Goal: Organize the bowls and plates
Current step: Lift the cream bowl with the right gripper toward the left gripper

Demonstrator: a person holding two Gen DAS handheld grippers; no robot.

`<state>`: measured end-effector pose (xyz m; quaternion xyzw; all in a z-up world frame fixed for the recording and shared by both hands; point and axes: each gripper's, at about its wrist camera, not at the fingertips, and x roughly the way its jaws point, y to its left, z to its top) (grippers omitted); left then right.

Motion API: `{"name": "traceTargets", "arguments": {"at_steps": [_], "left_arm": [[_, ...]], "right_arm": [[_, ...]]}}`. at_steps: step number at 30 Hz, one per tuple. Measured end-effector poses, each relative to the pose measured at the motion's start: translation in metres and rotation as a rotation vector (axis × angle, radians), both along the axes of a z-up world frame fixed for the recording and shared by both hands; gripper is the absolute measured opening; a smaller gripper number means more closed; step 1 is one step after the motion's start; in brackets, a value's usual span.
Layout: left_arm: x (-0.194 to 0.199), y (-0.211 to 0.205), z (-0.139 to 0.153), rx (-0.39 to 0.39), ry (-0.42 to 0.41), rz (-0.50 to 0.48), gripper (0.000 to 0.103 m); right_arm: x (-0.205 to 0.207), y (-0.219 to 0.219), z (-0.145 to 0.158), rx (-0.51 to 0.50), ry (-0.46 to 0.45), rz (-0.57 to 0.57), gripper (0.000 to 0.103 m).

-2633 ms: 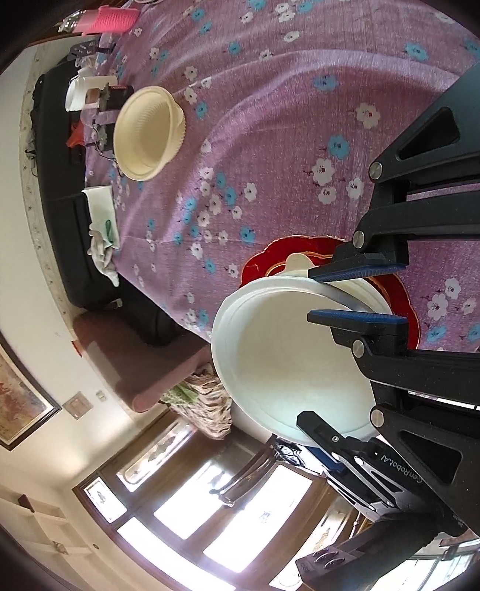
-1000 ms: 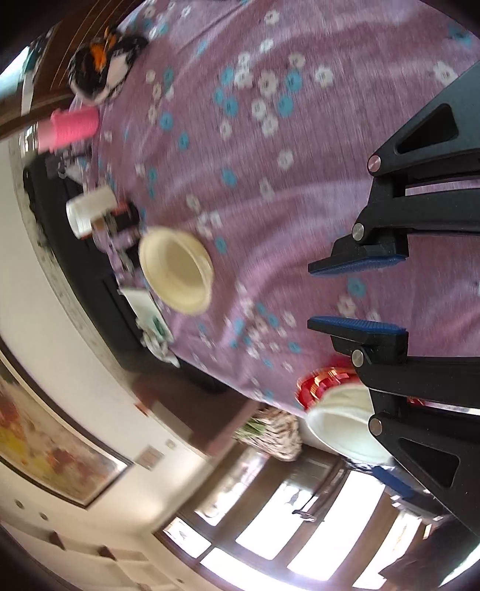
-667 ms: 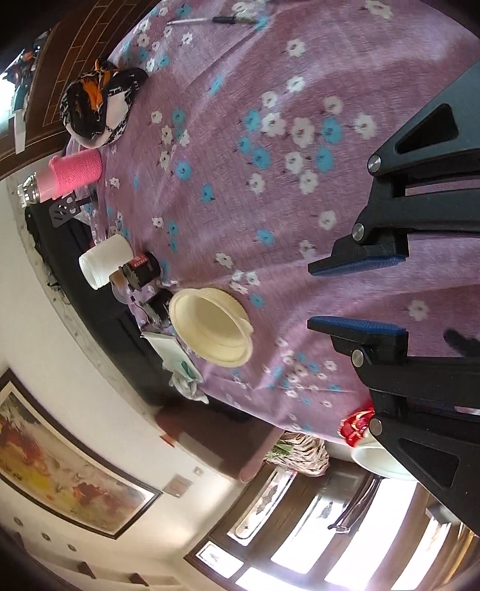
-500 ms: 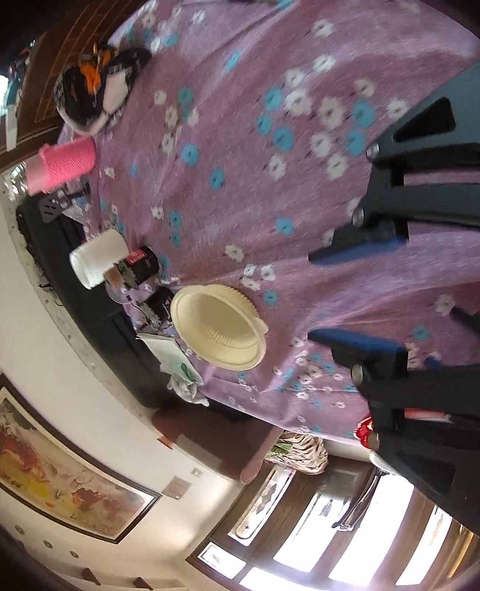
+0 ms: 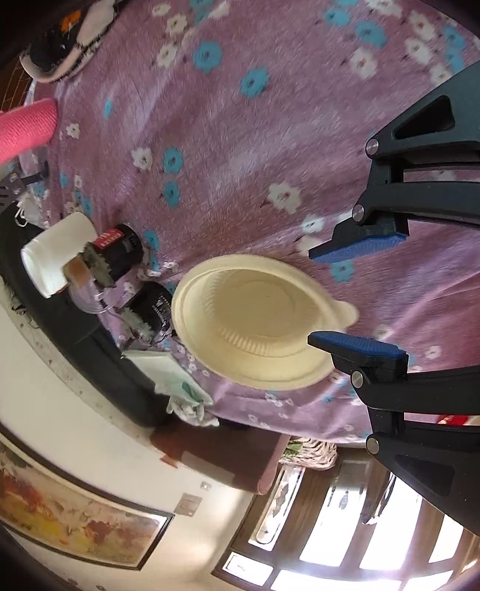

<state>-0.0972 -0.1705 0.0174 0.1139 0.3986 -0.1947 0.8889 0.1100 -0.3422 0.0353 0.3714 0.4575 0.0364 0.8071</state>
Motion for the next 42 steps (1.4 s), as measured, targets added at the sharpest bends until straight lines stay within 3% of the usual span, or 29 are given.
{"name": "traceTargets", "arguments": {"at_steps": [1,2,3,7,11,18,22,25,28,31,34,36,42], "left_arm": [[0.0,0.0,0.0,0.0,0.001,-0.002,0.056],[0.0,0.0,0.0,-0.001,0.001,-0.002,0.056],[0.0,0.0,0.0,-0.003,0.0,-0.001,0.056],[-0.001,0.0,0.001,-0.005,-0.003,-0.003,0.056],[-0.006,0.005,0.006,-0.033,-0.034,-0.004,0.056],[-0.021,0.019,0.017,-0.107,-0.1,-0.014,0.056],[-0.02,0.02,0.018,-0.122,-0.089,-0.019,0.057],[-0.016,0.019,0.016,-0.107,-0.073,-0.013,0.057],[-0.016,0.015,0.013,-0.08,-0.069,-0.011,0.057],[-0.018,0.012,0.012,-0.061,-0.076,-0.011,0.057],[-0.017,0.011,0.011,-0.049,-0.069,-0.013,0.057],[-0.016,0.01,0.01,-0.042,-0.056,-0.016,0.057],[-0.006,0.0,0.009,-0.036,0.025,-0.037,0.057]], "right_arm": [[0.005,0.002,-0.004,0.009,0.01,-0.001,0.04],[0.01,0.004,-0.009,0.011,0.022,0.001,0.028],[0.013,0.005,-0.011,0.003,0.034,0.007,0.022],[0.004,0.002,-0.004,-0.021,0.029,0.034,0.011],[-0.032,-0.01,0.014,-0.043,0.01,0.083,0.01],[-0.15,-0.035,0.056,-0.121,-0.031,0.207,0.01],[-0.214,-0.047,0.069,-0.121,-0.053,0.255,0.01],[-0.239,-0.052,0.067,-0.119,-0.066,0.295,0.01],[-0.247,-0.065,0.06,-0.203,-0.07,0.211,0.012],[-0.253,-0.084,0.058,-0.315,-0.084,0.048,0.012],[-0.267,-0.1,0.059,-0.338,-0.137,-0.082,0.013],[-0.279,-0.106,0.057,-0.32,-0.163,-0.121,0.013],[-0.304,-0.105,0.032,-0.115,-0.174,-0.115,0.013]]}}
